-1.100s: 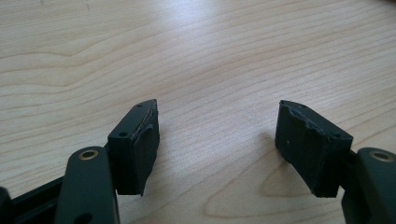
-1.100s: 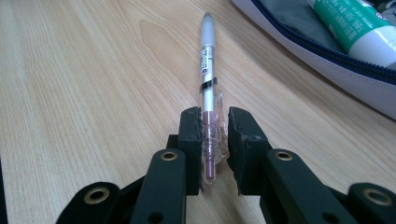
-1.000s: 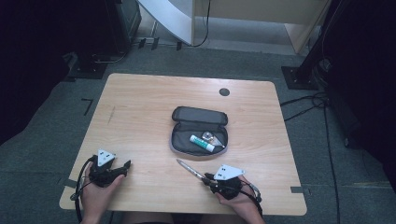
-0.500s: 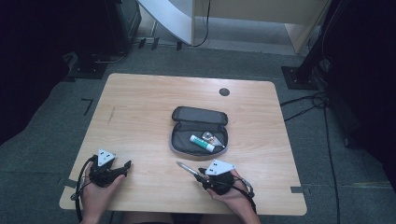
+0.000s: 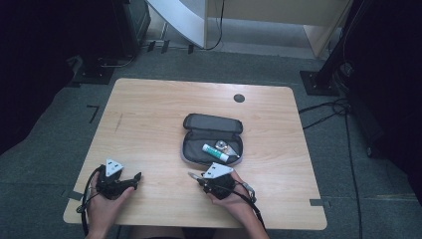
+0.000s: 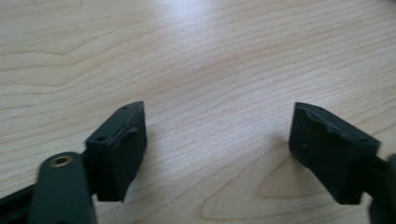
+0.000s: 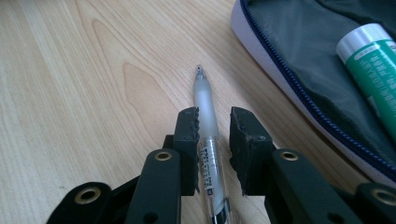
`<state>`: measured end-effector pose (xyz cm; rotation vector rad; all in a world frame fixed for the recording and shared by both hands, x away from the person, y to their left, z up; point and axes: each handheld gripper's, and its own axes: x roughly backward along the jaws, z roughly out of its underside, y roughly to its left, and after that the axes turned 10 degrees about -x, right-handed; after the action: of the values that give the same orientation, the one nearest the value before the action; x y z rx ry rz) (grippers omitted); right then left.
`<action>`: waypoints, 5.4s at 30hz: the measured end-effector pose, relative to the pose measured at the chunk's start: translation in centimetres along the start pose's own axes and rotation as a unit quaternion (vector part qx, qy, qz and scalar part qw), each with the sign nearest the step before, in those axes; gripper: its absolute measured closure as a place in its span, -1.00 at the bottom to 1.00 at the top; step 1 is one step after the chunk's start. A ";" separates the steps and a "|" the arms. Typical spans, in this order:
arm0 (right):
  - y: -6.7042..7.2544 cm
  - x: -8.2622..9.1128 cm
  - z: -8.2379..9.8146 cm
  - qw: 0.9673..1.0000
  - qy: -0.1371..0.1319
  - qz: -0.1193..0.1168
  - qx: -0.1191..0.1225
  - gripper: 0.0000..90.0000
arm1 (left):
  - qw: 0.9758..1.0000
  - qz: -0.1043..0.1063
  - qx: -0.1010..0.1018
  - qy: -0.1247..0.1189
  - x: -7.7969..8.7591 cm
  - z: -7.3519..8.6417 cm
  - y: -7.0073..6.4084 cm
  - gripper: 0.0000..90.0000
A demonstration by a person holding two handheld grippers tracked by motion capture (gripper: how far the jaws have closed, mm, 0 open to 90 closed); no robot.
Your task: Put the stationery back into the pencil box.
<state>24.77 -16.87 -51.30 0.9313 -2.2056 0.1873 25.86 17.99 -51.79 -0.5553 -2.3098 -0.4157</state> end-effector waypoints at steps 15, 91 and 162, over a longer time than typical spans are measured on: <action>0.0 0.5 0.0 1.000 -0.004 -0.024 0.012 0.79 | 1.000 0.001 0.002 0.002 -0.1 -0.1 -0.1 -0.76; -6.2 -0.5 -8.3 0.999 -0.018 0.003 -0.048 -0.02 | 1.000 0.000 0.003 0.016 -0.4 -0.2 -0.1 -1.00; -14.3 13.6 8.7 0.959 -0.021 0.195 -0.203 -1.00 | 1.000 0.001 0.004 0.016 -0.4 -0.2 -0.1 -1.00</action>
<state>22.95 -38.35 -50.44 0.2754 -2.3258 -0.1048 26.17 17.69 -51.94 -0.5433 -2.2788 -0.4114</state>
